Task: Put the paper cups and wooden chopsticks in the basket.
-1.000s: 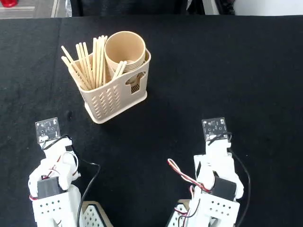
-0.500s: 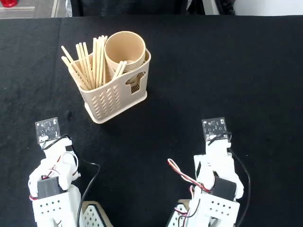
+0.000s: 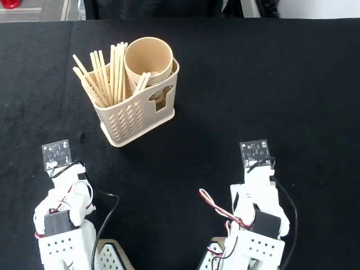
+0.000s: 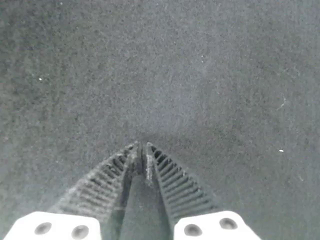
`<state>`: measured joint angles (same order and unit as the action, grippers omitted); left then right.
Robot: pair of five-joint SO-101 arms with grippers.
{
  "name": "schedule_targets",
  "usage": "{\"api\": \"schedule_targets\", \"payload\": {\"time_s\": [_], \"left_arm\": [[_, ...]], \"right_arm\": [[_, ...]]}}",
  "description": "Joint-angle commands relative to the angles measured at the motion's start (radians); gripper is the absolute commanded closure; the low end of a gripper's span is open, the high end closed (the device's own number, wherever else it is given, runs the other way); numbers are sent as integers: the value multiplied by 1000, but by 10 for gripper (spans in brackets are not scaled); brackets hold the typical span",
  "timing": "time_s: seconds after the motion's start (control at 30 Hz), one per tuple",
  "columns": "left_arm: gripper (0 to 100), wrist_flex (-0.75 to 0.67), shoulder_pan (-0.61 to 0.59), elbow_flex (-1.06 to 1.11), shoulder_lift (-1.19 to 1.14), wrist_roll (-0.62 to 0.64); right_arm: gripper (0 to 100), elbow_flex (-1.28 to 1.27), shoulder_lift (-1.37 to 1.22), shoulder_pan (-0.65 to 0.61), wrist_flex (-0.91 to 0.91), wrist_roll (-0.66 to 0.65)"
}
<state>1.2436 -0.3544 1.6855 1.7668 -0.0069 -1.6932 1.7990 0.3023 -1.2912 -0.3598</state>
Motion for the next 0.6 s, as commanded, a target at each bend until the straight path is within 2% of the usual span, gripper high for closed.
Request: {"api": "schedule_targets", "payload": {"time_s": [0.0, 0.57], "left_arm": [[962, 2, -7, 16, 5, -3], [962, 2, -7, 16, 5, -3]], "right_arm": [[985, 7, 67, 14, -3, -5], [985, 7, 67, 14, -3, -5]]}}
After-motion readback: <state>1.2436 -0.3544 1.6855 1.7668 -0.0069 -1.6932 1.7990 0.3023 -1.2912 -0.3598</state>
